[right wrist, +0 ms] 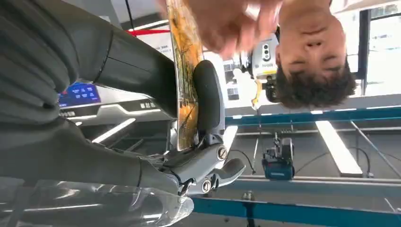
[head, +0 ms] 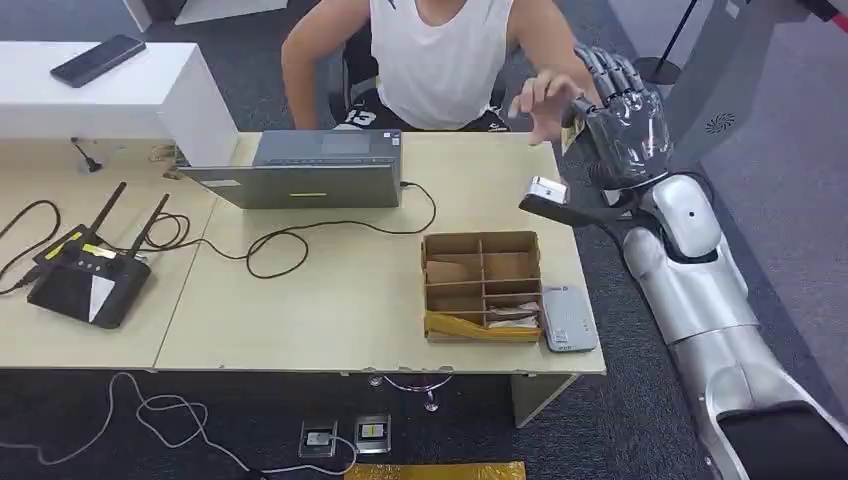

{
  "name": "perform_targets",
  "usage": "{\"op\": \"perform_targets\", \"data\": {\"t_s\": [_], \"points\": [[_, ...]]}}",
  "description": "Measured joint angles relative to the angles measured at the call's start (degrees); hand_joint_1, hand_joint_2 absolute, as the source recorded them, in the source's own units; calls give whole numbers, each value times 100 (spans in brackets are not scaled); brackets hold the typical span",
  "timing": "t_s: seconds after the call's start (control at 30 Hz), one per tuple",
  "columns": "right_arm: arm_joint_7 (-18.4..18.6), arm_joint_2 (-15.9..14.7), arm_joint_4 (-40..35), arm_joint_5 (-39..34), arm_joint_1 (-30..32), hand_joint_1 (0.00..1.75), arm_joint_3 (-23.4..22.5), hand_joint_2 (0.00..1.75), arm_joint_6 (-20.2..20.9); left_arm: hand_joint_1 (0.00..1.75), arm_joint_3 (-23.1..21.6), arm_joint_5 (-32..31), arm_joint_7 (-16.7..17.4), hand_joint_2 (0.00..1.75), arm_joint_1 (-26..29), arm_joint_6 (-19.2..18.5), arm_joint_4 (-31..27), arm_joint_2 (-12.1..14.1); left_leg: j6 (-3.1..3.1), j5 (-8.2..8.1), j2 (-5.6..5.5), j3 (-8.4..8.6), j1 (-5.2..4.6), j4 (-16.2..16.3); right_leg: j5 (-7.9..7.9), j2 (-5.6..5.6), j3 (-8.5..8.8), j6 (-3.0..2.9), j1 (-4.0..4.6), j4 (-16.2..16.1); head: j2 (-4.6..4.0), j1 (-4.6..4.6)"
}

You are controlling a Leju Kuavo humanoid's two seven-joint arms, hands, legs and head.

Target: Pass the card to the sensor for recognition and then transmit it.

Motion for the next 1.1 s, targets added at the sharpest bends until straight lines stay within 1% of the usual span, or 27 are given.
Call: {"op": "perform_targets", "data": {"t_s": [0.33, 0.6, 1.1], "points": [[2, 28, 396, -153, -93, 175, 74, 175, -57, 0, -20, -42, 13, 175, -25, -63, 0, 4, 0, 0, 0, 1, 0, 0, 0, 1, -2, 0, 0, 0, 0, 0], [44, 28, 527, -284, -93, 175, 76, 175, 98, 0, -68, -48, 52, 175, -30, -92, 0, 9, 0, 0, 1, 1, 0, 0, 0, 2, -3, 0, 0, 0, 0, -2], [77, 17, 630, -358, -62, 175, 79, 175, 173, 0, -98, -42, 52, 175, -29, -87, 0, 11, 0, 0, 1, 1, 0, 1, 0, 4, -5, 0, 0, 0, 0, -2]]}}
